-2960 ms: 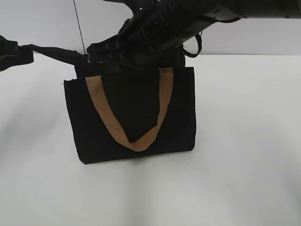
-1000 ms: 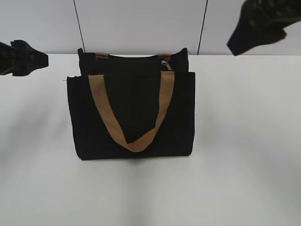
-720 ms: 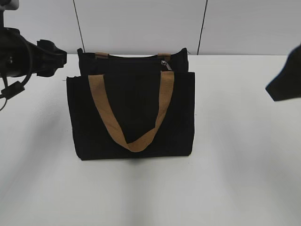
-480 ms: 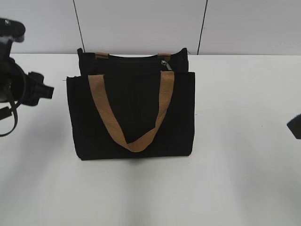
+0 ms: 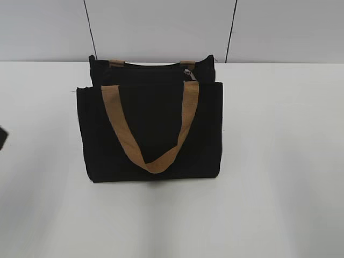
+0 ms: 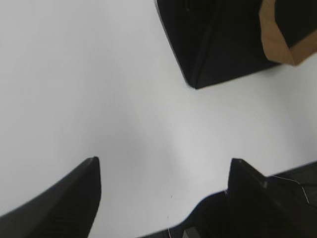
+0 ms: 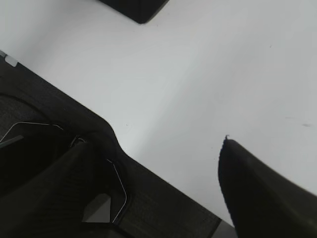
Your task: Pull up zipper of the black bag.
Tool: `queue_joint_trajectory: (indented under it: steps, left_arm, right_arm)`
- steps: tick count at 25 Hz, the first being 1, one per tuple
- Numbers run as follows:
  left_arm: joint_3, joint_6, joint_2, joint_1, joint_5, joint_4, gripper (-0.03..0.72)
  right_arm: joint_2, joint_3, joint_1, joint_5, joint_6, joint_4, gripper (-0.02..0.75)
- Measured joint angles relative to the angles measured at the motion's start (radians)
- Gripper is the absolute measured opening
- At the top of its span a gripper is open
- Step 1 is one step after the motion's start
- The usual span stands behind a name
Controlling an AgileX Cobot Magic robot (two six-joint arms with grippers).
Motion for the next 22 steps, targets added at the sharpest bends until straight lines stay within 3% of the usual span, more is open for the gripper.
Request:
queue_joint_trajectory:
  steps: [4,12,22]
  left_arm:
    - [0.026,0.052,-0.257,-0.006,0.140,-0.029,0.600]
    - [0.219,0.218,-0.662,-0.007,0.170,-0.104,0.590]
    - [0.281,0.241,-0.761,-0.008,0.093,-0.118,0.588]
  right_arm:
    - [-0.138,0.088,0.000,0.047,0.019,0.005,0.596]
    - [-0.364,0.255,0.000,0.063,0.024,0.007,0.596]
    - [-0.384,0.300,0.000,-0.049,0.016,0.006,0.595]
